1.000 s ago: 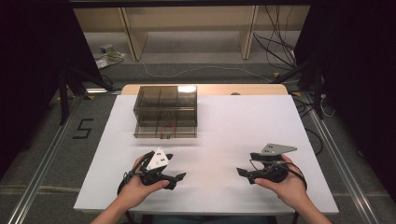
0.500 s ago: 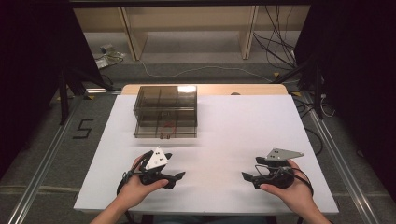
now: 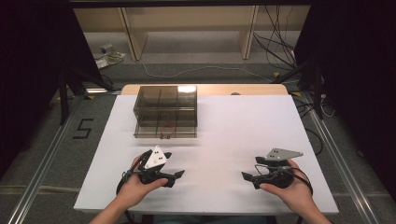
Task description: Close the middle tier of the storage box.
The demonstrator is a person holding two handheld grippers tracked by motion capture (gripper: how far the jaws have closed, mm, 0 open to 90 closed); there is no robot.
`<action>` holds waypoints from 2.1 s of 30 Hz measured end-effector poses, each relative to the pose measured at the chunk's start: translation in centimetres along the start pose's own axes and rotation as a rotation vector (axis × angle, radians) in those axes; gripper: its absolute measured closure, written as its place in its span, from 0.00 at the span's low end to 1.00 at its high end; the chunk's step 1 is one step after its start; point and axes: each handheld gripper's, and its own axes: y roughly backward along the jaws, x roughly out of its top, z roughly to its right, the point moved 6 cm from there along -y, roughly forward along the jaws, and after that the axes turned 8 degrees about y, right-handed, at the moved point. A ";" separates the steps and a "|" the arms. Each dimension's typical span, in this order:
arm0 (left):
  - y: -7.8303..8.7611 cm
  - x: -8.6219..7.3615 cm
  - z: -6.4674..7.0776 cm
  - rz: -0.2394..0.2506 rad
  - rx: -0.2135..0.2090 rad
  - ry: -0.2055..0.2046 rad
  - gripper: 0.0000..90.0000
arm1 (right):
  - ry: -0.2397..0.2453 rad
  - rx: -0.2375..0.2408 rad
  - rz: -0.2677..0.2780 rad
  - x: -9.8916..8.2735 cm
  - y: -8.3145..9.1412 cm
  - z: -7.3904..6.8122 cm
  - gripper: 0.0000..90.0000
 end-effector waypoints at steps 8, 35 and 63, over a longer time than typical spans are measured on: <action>0.4 0.4 -0.4 0.033 -0.001 -0.022 0.57 | 0.012 0.009 -0.006 -0.1 -0.2 -0.1 0.19; 0.4 0.2 -7.4 0.008 0.231 -0.101 1.00 | 0.010 0.008 -0.003 -0.2 0.0 -0.1 0.19; -1.9 0.4 -11.0 -0.025 0.302 -0.073 1.00 | 0.007 0.011 -0.012 -0.5 -0.1 0.1 0.19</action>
